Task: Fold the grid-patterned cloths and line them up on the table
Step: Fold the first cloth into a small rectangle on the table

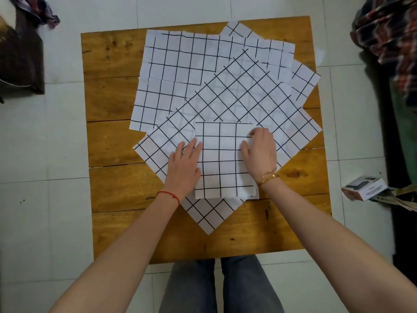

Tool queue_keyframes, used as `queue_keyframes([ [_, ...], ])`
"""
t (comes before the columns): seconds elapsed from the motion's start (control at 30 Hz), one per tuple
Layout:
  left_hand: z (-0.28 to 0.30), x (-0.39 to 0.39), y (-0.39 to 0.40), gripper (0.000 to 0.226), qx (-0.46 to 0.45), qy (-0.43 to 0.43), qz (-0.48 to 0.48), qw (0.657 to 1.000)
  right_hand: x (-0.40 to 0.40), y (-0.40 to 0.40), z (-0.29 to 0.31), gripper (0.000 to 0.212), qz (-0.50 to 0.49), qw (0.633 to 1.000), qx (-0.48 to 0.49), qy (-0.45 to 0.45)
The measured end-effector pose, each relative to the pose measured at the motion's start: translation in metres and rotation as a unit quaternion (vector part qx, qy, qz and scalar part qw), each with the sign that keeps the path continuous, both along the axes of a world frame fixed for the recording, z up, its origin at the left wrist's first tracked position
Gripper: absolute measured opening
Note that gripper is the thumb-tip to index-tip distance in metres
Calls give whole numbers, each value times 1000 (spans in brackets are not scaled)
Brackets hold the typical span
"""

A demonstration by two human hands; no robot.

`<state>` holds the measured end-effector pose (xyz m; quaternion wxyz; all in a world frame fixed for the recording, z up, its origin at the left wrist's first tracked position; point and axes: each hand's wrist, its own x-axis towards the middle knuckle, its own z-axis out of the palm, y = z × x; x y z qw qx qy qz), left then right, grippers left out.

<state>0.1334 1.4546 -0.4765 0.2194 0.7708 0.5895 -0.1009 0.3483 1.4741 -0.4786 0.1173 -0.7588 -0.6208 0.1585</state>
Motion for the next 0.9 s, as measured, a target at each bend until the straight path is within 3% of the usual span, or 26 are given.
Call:
queue_keyframes([
  [0.17, -5, 2, 20, 80, 23, 27, -26, 999, -39, 10, -5, 43, 229, 972, -4, -51],
  [0.27, -11, 4, 29, 85, 9, 51, -30, 998, -58, 13, -12, 55, 280, 953, -73, -84],
  [0.4, -17, 5, 35, 88, -10, 65, -35, 997, -70, 18, -20, 61, 272, 948, -131, -101],
  [0.57, -20, 4, 38, 89, -21, 70, -45, 996, -55, 19, -23, 61, 275, 943, -133, -132],
  [0.77, -21, 3, 39, 90, -36, 76, -49, 995, 2, 7, -27, 59, 168, 967, -128, -146],
  [0.9, -21, 2, 38, 90, -34, 73, -52, 995, 21, 4, -26, 58, 158, 969, -129, -141],
])
